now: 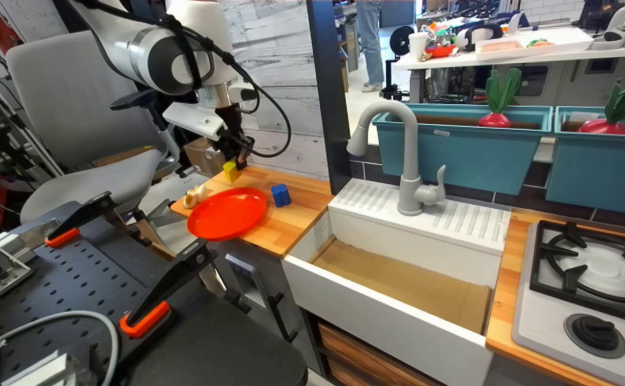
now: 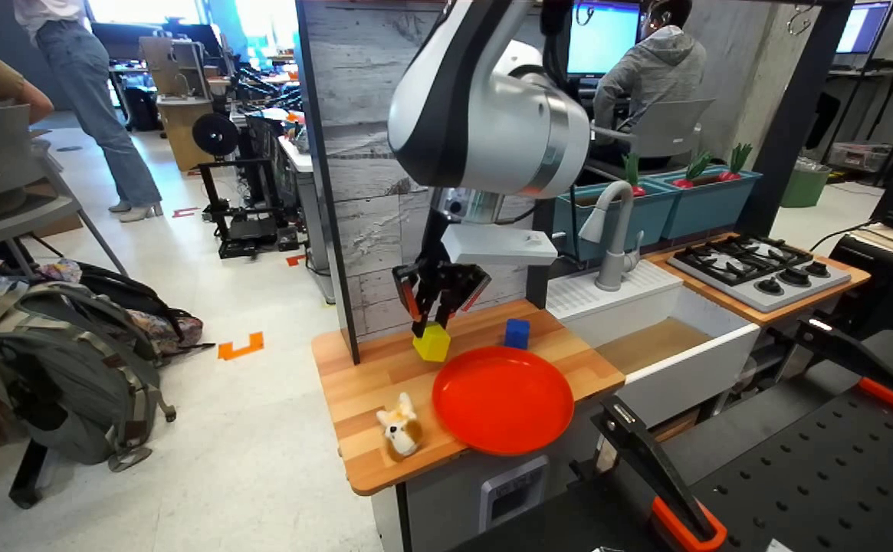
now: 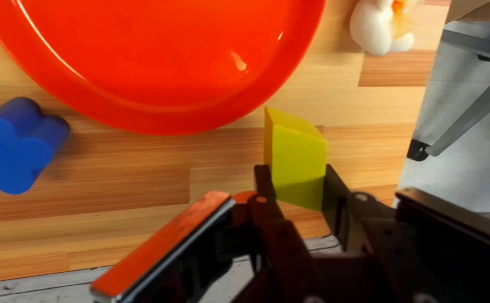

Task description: Move the yellow block to the left

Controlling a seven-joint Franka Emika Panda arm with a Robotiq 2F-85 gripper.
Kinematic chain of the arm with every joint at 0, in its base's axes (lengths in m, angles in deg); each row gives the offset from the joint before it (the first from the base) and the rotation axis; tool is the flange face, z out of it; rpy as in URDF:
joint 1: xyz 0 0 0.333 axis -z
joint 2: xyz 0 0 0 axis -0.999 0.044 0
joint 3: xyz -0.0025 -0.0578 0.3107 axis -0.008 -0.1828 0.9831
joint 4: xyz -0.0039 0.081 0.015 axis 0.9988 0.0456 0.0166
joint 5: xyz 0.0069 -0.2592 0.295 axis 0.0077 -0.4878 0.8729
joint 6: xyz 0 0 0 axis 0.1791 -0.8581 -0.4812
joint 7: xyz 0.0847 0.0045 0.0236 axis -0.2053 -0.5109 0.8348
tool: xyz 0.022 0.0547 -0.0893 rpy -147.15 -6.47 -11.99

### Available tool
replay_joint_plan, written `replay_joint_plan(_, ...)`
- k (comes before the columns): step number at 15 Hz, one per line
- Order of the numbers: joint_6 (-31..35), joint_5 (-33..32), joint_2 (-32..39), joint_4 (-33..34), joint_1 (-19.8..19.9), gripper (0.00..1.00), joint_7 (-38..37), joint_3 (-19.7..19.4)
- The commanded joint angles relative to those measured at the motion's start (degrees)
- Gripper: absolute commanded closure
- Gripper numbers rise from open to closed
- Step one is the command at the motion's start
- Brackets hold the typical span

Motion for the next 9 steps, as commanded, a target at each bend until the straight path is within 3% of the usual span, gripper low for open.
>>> replay_joint_plan(1,-3.05,-1.05,4.78,6.84,-2.06,0.92,-1.64,-1.30)
replay_joint_plan(8,-4.50,-1.19,9.19,12.38,-3.72,0.92,-2.15,-1.83)
replay_joint_plan(9,-4.73,-1.21,9.48,12.91,-3.93,0.44,-2.36,-2.00)
